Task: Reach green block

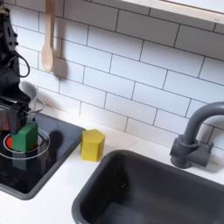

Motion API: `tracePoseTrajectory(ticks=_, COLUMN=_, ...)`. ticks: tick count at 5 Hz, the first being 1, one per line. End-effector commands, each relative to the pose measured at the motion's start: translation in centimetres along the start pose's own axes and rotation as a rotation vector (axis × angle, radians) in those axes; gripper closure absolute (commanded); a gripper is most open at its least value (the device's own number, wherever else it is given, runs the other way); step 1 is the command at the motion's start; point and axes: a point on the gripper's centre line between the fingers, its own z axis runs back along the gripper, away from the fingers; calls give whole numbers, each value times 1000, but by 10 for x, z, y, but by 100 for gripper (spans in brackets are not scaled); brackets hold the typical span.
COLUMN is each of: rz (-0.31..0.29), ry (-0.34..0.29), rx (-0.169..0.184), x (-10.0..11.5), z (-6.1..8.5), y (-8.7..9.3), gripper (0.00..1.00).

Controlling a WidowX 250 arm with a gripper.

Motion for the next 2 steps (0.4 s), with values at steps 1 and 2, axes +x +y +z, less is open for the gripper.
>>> tracePoseTrajectory(ticks=1, rz=-38, ry=0, rx=-22, x=8, z=-5, y=-16, gripper=0)
tracePoseTrajectory(ticks=2, rz=-37, ry=21, rx=-27, x=9, z=-13, y=-21, gripper=0)
